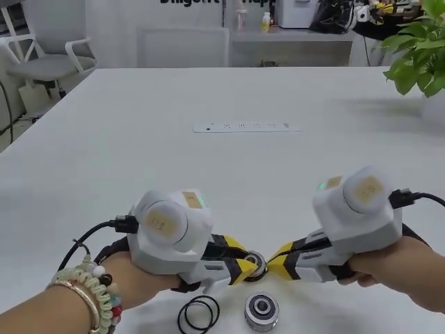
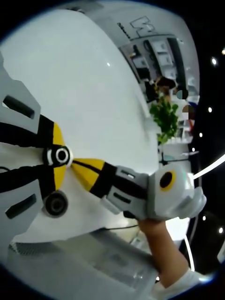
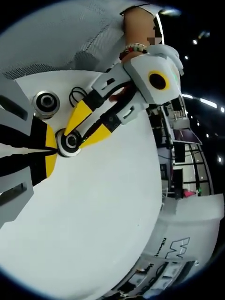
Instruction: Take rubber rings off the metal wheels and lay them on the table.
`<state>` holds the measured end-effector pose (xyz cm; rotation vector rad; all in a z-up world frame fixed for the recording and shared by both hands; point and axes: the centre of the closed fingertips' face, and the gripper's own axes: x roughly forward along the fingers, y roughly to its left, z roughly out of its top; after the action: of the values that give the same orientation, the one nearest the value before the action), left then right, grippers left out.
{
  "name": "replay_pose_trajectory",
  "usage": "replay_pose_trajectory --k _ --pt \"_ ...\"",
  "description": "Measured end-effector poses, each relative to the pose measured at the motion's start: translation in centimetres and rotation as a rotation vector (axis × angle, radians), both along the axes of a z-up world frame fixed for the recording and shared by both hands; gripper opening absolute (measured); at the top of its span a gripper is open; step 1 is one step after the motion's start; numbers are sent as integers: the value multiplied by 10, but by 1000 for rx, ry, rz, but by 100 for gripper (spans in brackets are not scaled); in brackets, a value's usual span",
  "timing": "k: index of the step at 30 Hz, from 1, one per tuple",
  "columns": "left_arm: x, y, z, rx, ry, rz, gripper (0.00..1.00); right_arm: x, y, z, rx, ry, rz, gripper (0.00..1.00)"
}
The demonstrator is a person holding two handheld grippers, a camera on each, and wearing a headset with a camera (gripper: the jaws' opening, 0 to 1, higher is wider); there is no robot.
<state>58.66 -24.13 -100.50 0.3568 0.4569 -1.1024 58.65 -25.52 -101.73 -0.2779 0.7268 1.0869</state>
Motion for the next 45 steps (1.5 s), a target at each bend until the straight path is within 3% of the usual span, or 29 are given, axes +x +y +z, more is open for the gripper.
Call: replay_pose_trajectory --k 7,11,18,45 --pt "0 0 0 1 0 -1 14 1 1 6 105 130 -110 0" --pt "-1 0 0 -4 -7 -4 14 1 4 8 152 169 -142 0" --pt "0 0 0 0 -12 -4 14 0 6 9 121 146 -136 0" --pt "-1 0 0 -3 -12 -5 14 -2 12 13 112 113 -101 0"
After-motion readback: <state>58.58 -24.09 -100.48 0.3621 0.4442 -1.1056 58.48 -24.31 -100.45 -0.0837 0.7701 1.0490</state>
